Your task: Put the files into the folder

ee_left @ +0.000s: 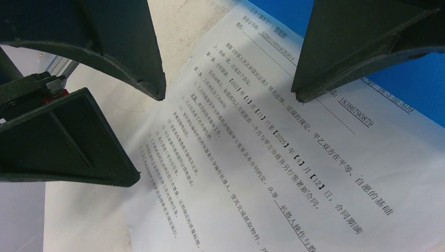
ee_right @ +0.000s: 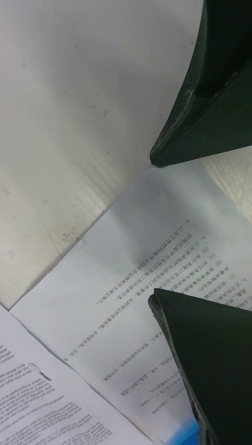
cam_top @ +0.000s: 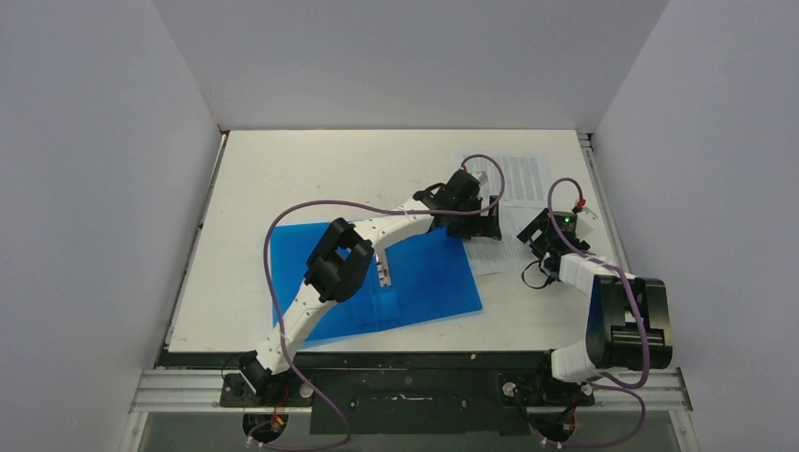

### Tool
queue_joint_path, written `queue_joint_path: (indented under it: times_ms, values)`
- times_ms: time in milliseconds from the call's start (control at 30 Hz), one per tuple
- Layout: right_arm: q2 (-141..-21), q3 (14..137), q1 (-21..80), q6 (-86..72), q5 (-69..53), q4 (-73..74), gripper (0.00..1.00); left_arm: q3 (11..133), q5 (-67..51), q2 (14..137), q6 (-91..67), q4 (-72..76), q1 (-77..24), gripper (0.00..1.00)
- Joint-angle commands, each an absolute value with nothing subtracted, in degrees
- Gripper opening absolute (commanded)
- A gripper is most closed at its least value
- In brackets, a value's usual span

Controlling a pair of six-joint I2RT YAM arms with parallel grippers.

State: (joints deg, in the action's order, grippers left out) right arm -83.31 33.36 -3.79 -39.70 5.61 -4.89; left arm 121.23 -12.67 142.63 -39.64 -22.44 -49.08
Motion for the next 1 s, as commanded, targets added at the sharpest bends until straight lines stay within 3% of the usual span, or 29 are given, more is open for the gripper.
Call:
queue_joint_path:
  times_ms: [0, 167, 400, 733, 867, 967]
  values:
    - [-86.60, 30.44, -3.79, -42.49, -1.66, -5.78, 0.94, 120.39, -14.50, 143.08, -38.20, -22.00, -49.69, 0.91]
    - [-86.17, 29.90, -3.83, -42.62, -3.15, -6.80, 1.00, 121.02, -15.07, 143.89, -38.11, -22.15, -50.13, 0.90]
    - [-85.35, 29.53, -3.78, -42.72, -4.50, -7.53, 0.87, 121.28, -15.75, 144.07, -38.14, -21.98, -50.26, 0.90]
    - [-83.15, 29.89, -3.79, -42.92, -4.91, -6.54, 0.54, 119.59, -18.87, 143.11, -38.47, -19.76, -50.43, 0.90]
    - [-80.24, 30.30, -3.85, -42.49, -3.94, -4.42, 0.34, 117.78, -20.75, 141.46, -38.97, -16.83, -50.40, 0.90]
    - [-77.15, 30.77, -3.80, -41.80, -2.29, -2.23, 0.27, 116.62, -22.07, 140.15, -39.01, -15.22, -50.40, 0.90]
